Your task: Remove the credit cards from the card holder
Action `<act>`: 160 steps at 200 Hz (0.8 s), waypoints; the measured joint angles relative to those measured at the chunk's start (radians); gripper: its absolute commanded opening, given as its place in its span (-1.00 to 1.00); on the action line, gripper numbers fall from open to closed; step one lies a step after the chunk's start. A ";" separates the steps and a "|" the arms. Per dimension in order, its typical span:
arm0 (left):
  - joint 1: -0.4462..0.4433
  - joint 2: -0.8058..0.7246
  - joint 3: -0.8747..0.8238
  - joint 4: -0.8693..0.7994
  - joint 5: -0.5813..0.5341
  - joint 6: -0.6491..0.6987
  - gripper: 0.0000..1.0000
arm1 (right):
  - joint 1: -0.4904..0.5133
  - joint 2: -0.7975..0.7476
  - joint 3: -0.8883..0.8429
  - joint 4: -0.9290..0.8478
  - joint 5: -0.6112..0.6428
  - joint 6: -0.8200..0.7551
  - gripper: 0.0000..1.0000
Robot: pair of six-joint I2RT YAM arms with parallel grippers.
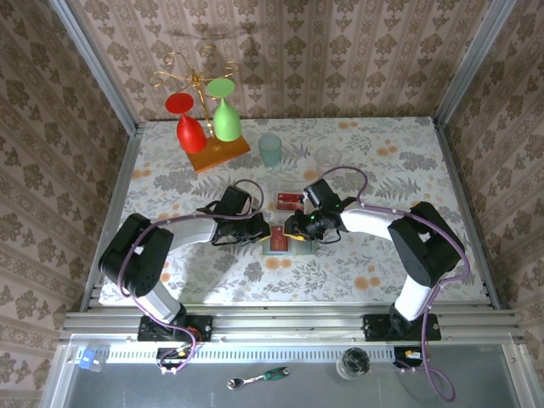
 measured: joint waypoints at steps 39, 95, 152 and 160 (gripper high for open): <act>0.000 0.005 -0.004 0.000 -0.004 0.008 -0.94 | 0.002 0.014 0.009 0.007 -0.010 0.000 -0.38; 0.000 0.018 -0.012 0.000 -0.008 0.008 -0.97 | 0.006 0.036 0.017 0.019 -0.016 0.000 -0.38; 0.000 0.025 -0.013 0.000 -0.008 0.008 -0.99 | 0.008 0.056 0.021 0.022 -0.017 0.000 -0.39; 0.000 0.025 -0.013 0.000 -0.008 0.008 -0.99 | 0.009 0.059 0.021 0.023 -0.017 0.000 -0.39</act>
